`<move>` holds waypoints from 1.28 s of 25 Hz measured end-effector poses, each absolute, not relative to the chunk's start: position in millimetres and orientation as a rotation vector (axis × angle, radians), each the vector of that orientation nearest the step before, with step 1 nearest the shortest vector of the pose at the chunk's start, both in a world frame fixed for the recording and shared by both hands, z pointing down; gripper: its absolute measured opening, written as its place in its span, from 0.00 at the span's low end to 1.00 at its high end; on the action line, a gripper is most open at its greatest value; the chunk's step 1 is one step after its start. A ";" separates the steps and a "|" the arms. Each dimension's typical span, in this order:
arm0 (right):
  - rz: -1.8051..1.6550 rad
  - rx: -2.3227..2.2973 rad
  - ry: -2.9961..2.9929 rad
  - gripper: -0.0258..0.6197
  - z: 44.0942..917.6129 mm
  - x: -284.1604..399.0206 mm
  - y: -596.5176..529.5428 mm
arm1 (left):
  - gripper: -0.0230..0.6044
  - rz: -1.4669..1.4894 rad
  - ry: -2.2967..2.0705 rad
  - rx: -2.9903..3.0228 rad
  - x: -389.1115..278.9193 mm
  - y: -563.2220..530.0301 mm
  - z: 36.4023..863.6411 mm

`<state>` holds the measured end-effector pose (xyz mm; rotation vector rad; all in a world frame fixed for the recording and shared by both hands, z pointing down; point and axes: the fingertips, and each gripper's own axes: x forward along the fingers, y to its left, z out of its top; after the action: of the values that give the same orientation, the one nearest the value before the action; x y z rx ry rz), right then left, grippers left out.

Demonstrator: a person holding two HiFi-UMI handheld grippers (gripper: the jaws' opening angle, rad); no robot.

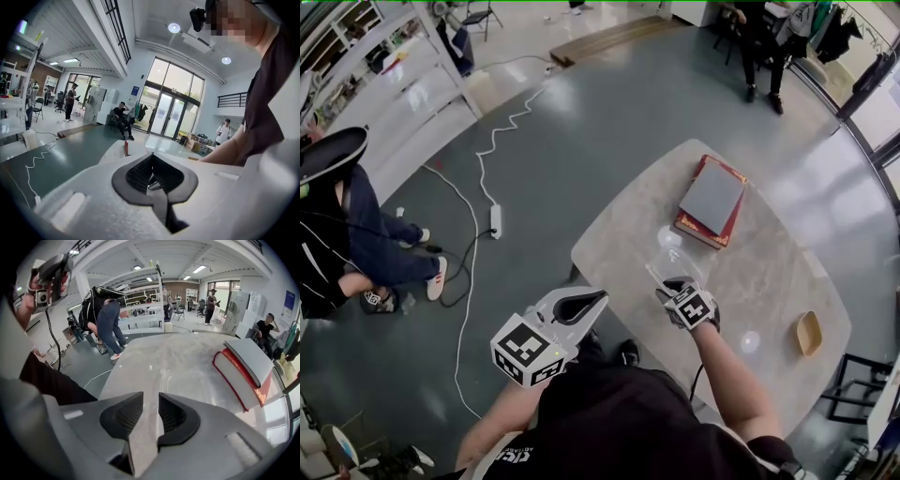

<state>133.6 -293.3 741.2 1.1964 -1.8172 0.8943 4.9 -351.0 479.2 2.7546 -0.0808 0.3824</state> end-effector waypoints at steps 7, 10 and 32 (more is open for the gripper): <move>0.918 1.194 -1.738 0.20 763.3 140.1 -291.8 | 0.04 0.399 -0.078 2.737 -3.8 -356.7 483.8; 0.926 1.191 -1.718 0.20 770.1 140.5 -292.8 | 0.04 0.407 -0.071 2.728 -6.7 -357.7 487.9; 0.818 1.277 -1.591 0.05 776.5 144.2 -290.5 | 0.04 0.323 0.083 2.753 -28.2 -384.5 483.4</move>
<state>144.2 -290.5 776.5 1.2773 -1.5905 0.8176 -28.2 -384.5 483.4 2.7532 0.0833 0.3231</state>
